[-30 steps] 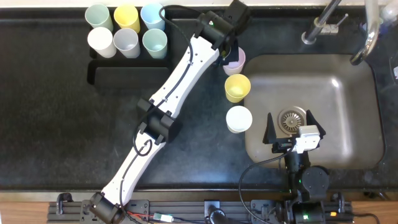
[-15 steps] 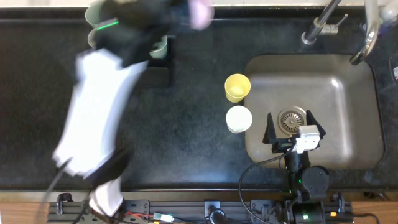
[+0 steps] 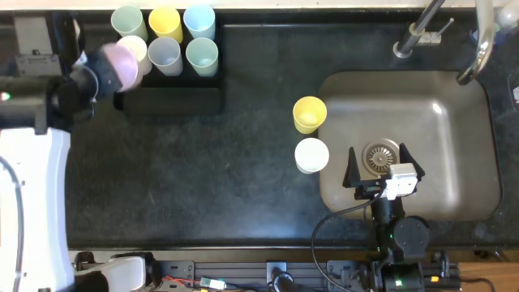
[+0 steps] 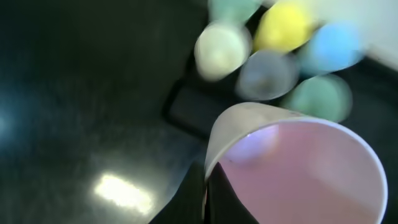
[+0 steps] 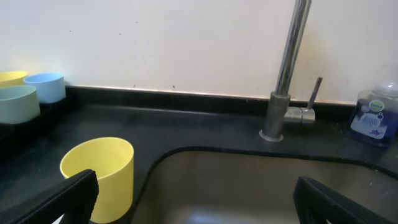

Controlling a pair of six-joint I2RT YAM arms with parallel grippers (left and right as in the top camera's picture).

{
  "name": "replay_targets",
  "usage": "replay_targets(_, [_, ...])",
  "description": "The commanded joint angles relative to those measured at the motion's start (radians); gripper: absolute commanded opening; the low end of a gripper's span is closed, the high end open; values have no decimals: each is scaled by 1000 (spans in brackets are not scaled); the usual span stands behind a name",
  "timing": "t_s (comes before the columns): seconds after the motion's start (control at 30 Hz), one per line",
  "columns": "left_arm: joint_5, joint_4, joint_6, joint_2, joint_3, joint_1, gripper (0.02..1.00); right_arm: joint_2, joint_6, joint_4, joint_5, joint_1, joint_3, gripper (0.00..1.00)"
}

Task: Store Cups

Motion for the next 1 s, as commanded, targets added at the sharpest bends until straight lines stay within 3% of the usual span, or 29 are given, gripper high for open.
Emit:
replay_targets(0.03, [98,94,98,-41,-153,86,36,-8,-3,5,1,5,-13,998])
replay_targets(0.67, [96,255,158,207,-220,168,36,-8,-3,5,1,5,-13,996])
replay_targets(1.0, [146,314,158,285,-220,189,36,-8,-3,5,1,5,-13,996])
